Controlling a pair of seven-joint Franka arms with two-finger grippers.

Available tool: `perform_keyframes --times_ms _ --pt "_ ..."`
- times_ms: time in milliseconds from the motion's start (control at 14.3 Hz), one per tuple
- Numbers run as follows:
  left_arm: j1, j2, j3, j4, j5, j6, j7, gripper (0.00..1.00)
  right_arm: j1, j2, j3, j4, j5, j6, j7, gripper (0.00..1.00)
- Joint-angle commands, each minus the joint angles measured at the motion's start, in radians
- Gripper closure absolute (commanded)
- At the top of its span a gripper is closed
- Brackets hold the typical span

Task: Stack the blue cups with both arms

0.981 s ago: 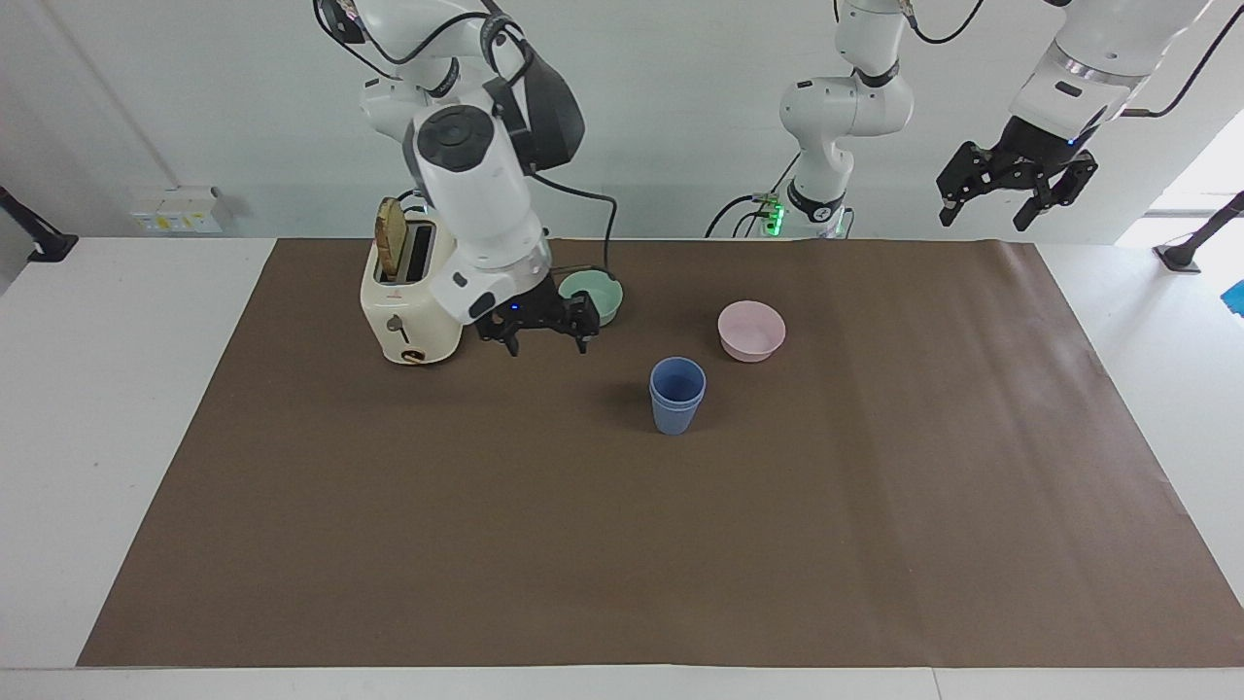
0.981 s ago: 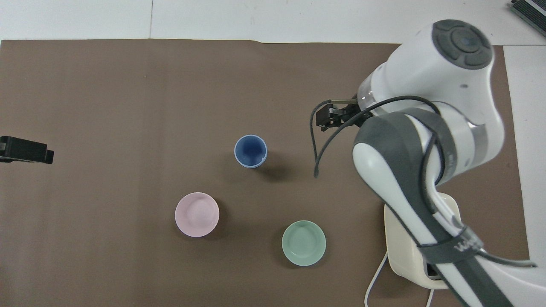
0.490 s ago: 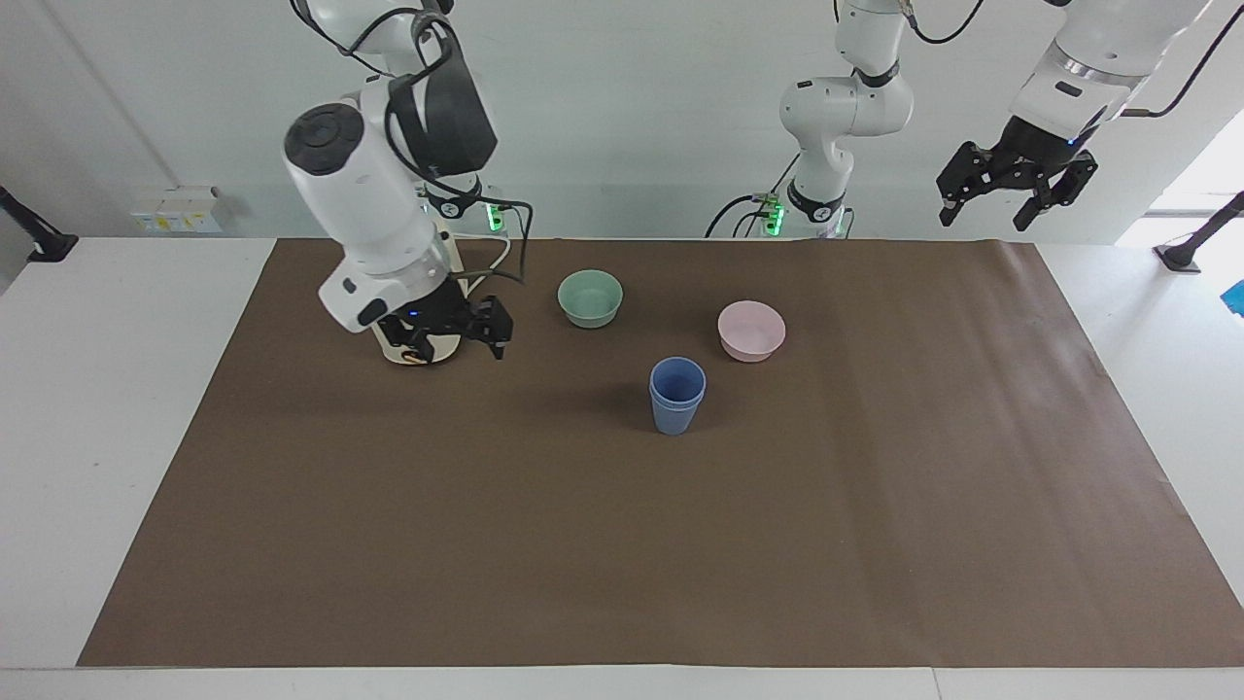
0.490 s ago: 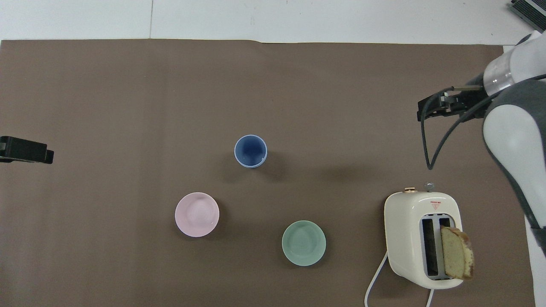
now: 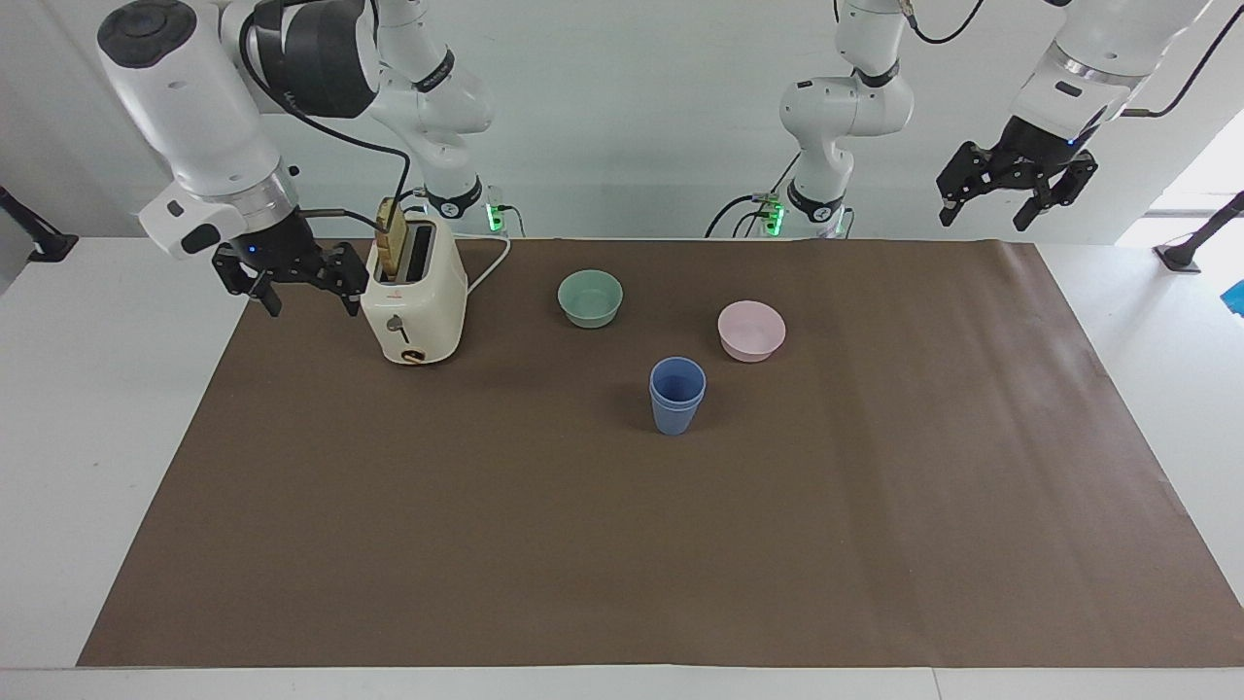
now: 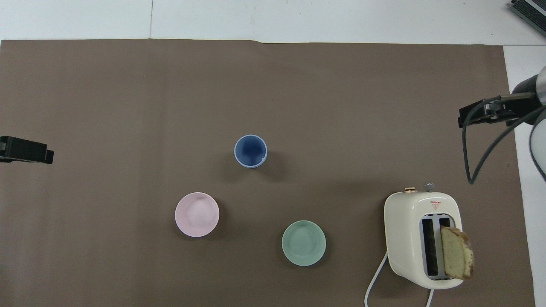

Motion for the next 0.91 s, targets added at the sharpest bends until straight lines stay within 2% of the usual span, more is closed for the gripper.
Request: perform_keyframes --times_ms 0,420,840 --pt "0.011 -0.009 -0.006 0.003 0.010 -0.013 0.014 0.00 -0.013 -0.041 -0.004 -0.011 -0.002 -0.028 -0.010 0.00" --pt "0.011 -0.009 -0.006 0.001 0.010 -0.013 0.014 0.00 -0.019 -0.061 -0.044 -0.012 0.009 -0.042 0.002 0.00" --pt "0.011 -0.009 -0.006 0.001 0.010 -0.013 0.014 0.00 -0.019 -0.061 -0.043 -0.011 0.009 -0.034 -0.003 0.00"
